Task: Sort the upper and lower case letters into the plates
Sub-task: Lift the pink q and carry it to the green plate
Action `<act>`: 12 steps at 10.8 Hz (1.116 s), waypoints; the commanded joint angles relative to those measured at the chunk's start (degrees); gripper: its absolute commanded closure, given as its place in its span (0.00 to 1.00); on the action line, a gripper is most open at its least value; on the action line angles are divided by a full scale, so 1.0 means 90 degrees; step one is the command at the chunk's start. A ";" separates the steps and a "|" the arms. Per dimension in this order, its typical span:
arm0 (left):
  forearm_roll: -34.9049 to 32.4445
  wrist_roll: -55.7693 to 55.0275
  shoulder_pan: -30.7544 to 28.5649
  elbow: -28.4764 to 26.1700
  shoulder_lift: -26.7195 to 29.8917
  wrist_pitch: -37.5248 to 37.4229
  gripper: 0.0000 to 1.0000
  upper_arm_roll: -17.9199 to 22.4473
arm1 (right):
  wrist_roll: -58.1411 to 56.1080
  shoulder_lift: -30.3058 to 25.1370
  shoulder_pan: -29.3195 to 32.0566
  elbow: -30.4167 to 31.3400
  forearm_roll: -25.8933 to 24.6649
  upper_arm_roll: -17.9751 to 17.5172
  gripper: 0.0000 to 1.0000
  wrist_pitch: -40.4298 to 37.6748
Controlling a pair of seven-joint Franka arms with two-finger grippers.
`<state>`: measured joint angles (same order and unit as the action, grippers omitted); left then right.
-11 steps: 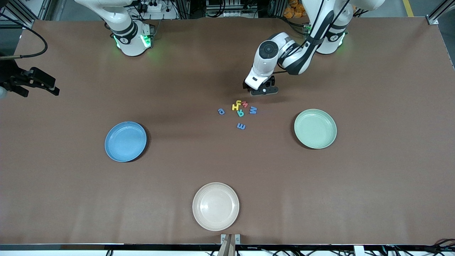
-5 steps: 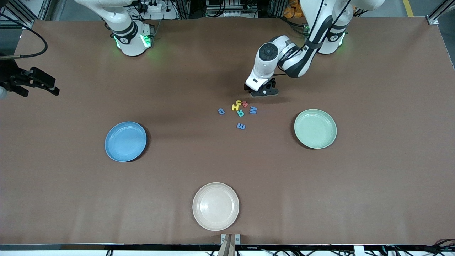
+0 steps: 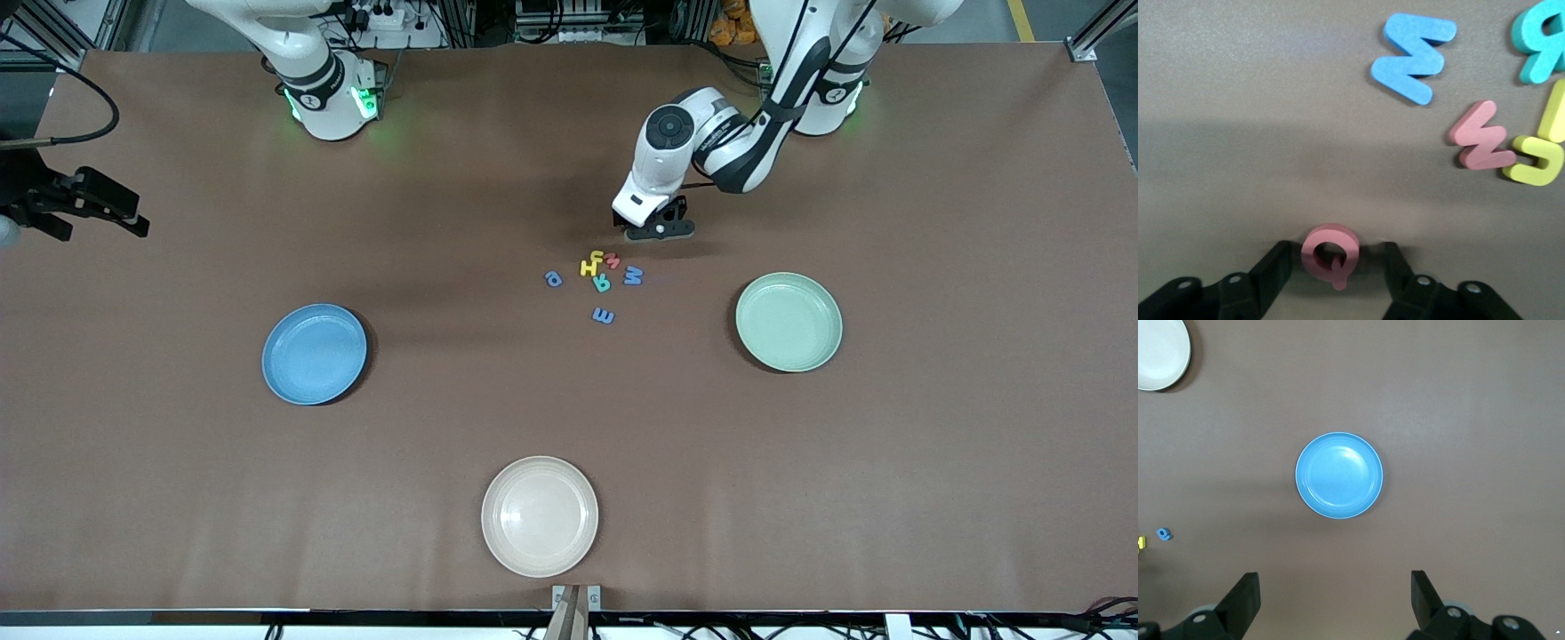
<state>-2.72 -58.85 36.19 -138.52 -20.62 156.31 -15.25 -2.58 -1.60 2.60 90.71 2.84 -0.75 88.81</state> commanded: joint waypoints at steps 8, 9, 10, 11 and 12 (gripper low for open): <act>-0.0254 -0.0356 0.0042 0.0128 -0.0170 0.0073 0.86 0.0034 | -0.0045 -0.0047 -0.0005 -0.0010 0.0036 -0.0043 0.00 -0.0005; -0.0264 -0.0337 -0.0007 0.0215 -0.0140 0.0005 0.90 0.0044 | -0.0026 -0.0027 -0.0005 -0.0010 0.0046 -0.0111 0.00 0.0034; -0.0264 -0.0327 -0.0017 0.0312 -0.0102 -0.0218 0.92 0.0054 | 0.0004 -0.0027 -0.0005 -0.0010 0.0046 -0.0179 0.00 0.0034; -0.0264 -0.0308 -0.0036 0.0526 -0.0053 -0.0655 0.92 0.0054 | 0.0004 -0.0037 0.0004 -0.0010 0.0036 -0.0180 0.00 0.0015; -0.0283 -0.0288 -0.0123 0.0741 0.0006 -0.1075 0.92 0.0044 | 0.0004 -0.0037 0.0014 0.0000 0.0036 -0.0180 0.00 -0.0014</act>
<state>-3.04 -59.64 35.95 -135.15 -20.58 151.54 -14.93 -2.68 -1.59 2.49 90.69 2.89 -2.18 89.04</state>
